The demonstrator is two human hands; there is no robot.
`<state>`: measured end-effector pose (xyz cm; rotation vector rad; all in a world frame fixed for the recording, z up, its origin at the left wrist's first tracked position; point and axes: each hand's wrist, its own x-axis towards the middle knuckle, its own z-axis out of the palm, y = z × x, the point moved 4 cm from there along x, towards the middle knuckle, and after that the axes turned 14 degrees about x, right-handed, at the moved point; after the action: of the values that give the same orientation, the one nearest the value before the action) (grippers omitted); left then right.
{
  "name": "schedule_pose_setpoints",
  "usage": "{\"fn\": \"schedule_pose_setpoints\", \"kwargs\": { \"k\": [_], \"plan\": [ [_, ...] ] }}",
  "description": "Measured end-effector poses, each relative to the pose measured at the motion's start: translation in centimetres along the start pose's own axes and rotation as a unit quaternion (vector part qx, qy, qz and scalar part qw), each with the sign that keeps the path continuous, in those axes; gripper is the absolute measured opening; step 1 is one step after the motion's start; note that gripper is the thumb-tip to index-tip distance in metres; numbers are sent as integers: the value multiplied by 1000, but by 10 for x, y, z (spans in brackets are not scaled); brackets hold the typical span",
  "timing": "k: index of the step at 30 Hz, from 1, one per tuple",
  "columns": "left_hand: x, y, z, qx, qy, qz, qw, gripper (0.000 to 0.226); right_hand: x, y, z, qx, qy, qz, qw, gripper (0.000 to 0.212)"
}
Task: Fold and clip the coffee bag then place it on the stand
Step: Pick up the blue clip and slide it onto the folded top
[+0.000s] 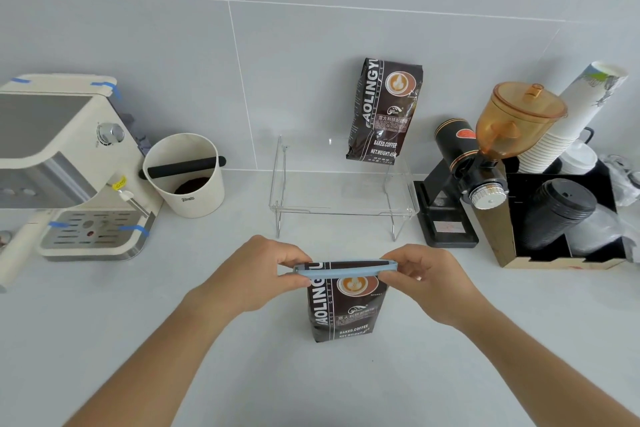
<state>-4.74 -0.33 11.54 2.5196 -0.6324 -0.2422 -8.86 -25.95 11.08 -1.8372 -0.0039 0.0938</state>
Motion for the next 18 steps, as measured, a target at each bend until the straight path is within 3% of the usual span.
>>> {"fn": "schedule_pose_setpoints", "kwargs": {
  "k": [5,8,18],
  "plan": [
    [1,4,0,19,-2,2,1000,13,1,-5,1,-121,-3,-64,991,19],
    [0,4,2,29,1,5,1000,12,0,-3,2,-140,0,-81,987,7],
    [0,0,4,50,-4,13,999,13,-3,-3,4,-154,-1,-137,979,7]
  ]
}}
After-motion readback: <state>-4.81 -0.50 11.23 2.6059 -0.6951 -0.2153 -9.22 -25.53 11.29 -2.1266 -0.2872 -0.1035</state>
